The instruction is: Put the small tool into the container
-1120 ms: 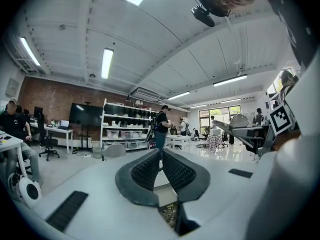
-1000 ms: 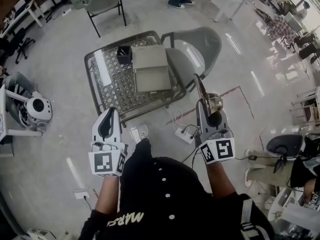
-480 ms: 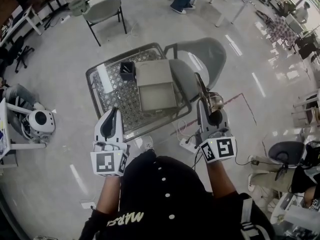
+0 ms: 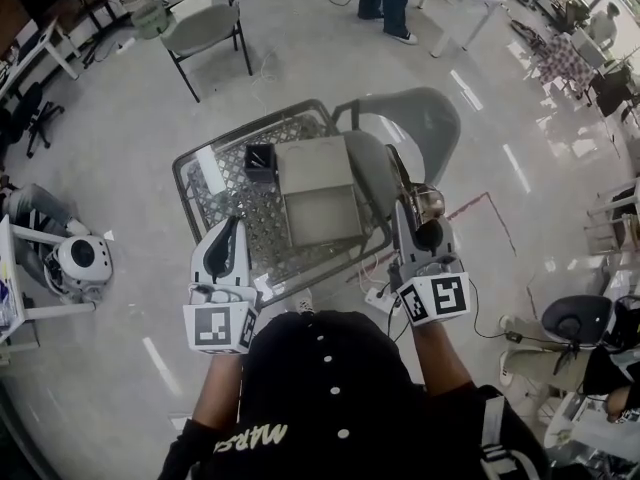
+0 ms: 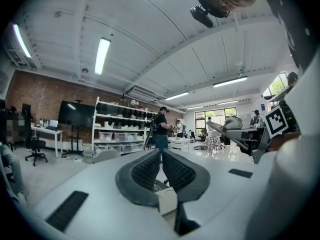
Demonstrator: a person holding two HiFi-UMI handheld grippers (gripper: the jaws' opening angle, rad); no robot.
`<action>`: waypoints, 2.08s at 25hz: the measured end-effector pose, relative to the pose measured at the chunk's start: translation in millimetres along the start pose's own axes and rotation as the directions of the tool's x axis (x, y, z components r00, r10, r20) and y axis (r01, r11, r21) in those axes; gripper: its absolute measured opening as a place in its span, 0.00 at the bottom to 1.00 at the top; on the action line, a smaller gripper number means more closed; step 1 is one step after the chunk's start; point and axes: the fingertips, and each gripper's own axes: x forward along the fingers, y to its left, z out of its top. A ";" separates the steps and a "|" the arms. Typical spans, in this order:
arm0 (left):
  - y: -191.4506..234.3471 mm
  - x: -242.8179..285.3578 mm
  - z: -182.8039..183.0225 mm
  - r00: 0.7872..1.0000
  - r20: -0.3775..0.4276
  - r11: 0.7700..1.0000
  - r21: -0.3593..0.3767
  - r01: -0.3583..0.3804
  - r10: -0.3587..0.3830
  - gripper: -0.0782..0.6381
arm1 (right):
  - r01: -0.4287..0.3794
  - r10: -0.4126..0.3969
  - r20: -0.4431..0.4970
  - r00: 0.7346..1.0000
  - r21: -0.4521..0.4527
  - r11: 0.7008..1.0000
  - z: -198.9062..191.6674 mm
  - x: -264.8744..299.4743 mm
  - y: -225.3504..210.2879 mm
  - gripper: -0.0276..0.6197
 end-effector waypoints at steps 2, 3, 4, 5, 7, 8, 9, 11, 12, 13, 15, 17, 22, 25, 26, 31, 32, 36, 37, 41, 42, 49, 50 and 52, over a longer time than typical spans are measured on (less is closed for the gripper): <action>3.9 8.5 -1.3 1.000 -0.004 1.000 0.000 0.009 -0.009 0.16 | 0.004 -0.004 -0.004 1.000 -0.001 1.000 -1.6 7.7 -0.5 0.20; 5.4 13.9 -2.8 1.000 -0.009 1.000 -0.002 0.013 -0.013 0.16 | 0.007 -0.007 -0.008 1.000 -0.001 1.000 -3.3 11.9 -2.0 0.20; 6.6 19.6 -4.4 1.000 -0.015 1.000 -0.004 0.017 -0.017 0.16 | 0.009 -0.009 -0.014 1.000 -0.001 1.000 -5.4 16.1 -4.2 0.20; 7.2 24.7 -5.7 1.000 -0.021 1.000 -0.008 0.020 -0.020 0.16 | 0.011 -0.011 -0.022 1.000 -0.001 1.000 -7.8 20.0 -6.4 0.20; 7.6 32.8 -8.2 0.999 -0.029 1.000 -0.012 0.027 -0.027 0.16 | 0.009 -0.009 -0.040 0.999 -0.005 1.000 -12.4 26.5 -10.0 0.20; 7.9 36.6 -9.6 0.999 -0.033 0.999 -0.014 0.029 -0.030 0.16 | 0.007 -0.008 -0.047 0.999 -0.006 1.000 -14.5 29.9 -11.8 0.20; 8.2 40.5 -11.1 0.999 -0.038 0.999 -0.016 0.030 -0.030 0.16 | 0.005 -0.006 -0.053 0.999 -0.008 1.000 -16.3 33.4 -13.7 0.20; 8.1 47.2 -14.4 0.999 -0.046 0.999 -0.021 0.027 -0.028 0.16 | -0.003 0.002 -0.061 0.998 -0.014 1.000 -19.5 40.3 -17.7 0.20; 7.5 49.8 -15.5 0.999 -0.049 0.999 -0.025 0.022 -0.023 0.16 | -0.010 0.009 -0.064 0.998 -0.018 1.000 -21.0 43.4 -19.7 0.20; 6.7 52.3 -16.2 0.999 -0.050 0.999 -0.029 0.015 -0.016 0.16 | -0.018 0.016 -0.066 0.998 -0.021 1.000 -22.6 46.2 -21.9 0.20; 3.9 56.8 -16.8 0.999 -0.051 0.999 -0.037 0.002 -0.004 0.16 | -0.033 0.031 -0.073 0.997 -0.026 0.999 -25.8 51.3 -26.9 0.20; 0.7 60.5 -15.4 0.999 -0.051 0.999 -0.042 -0.010 0.008 0.16 | -0.050 0.047 -0.079 0.996 -0.029 0.998 -27.9 57.0 -32.0 0.20; -5.4 67.8 -15.4 0.998 -0.060 0.999 -0.041 -0.022 0.020 0.16 | -0.096 0.092 -0.102 0.991 -0.037 0.995 -37.9 73.1 -39.8 0.20; -7.7 69.8 -23.7 0.996 -0.084 0.998 -0.049 -0.032 0.027 0.16 | -0.122 0.117 -0.121 0.986 -0.027 0.992 -50.9 79.3 -41.3 0.20; -8.1 71.0 -26.7 0.995 -0.093 0.998 -0.052 -0.034 0.029 0.16 | -0.131 0.127 -0.128 0.984 -0.020 0.991 -56.1 81.9 -41.3 0.20; -14.3 77.5 -43.8 0.990 -0.136 0.997 -0.067 -0.043 0.034 0.16 | -0.177 0.174 -0.187 0.967 -0.001 0.984 -90.4 91.5 -41.5 0.20; -14.7 77.7 -47.9 0.989 -0.145 0.996 -0.071 -0.047 0.036 0.16 | -0.185 0.181 -0.201 0.963 0.002 0.983 -98.2 93.1 -40.9 0.20; -16.7 76.9 -67.2 0.982 -0.187 0.995 -0.085 -0.055 0.038 0.16 | -0.221 0.217 -0.257 0.942 0.013 0.975 -136.2 100.8 -36.5 0.20; -18.4 76.0 -71.2 0.980 -0.195 0.994 -0.090 -0.057 0.038 0.16 | -0.233 0.229 -0.270 0.935 0.018 0.972 -146.6 102.0 -35.2 0.20; -26.6 73.3 -85.0 0.975 -0.220 0.993 -0.106 -0.061 0.037 0.16 | -0.301 0.294 -0.334 0.895 0.032 0.953 -197.5 106.4 -25.3 0.20; -28.5 73.7 -88.7 0.974 -0.226 0.992 -0.110 -0.062 0.036 0.16 | -0.319 0.310 -0.354 0.882 0.034 0.947 -212.1 107.4 -22.9 0.20; -35.0 67.8 -117.7 0.958 -0.283 0.988 -0.133 -0.078 0.038 0.16 | -0.421 0.405 -0.460 0.790 0.073 0.904 -290.8 110.3 1.2 0.20; -35.4 66.1 -121.9 0.956 -0.290 0.987 -0.137 -0.082 0.040 0.16 | -0.435 0.417 -0.472 0.777 0.075 0.897 -300.2 110.6 4.5 0.20; -36.5 63.4 -130.4 0.953 -0.301 0.986 -0.145 -0.088 0.041 0.16 | -0.464 0.439 -0.488 0.755 0.076 0.883 -317.0 112.8 10.4 0.20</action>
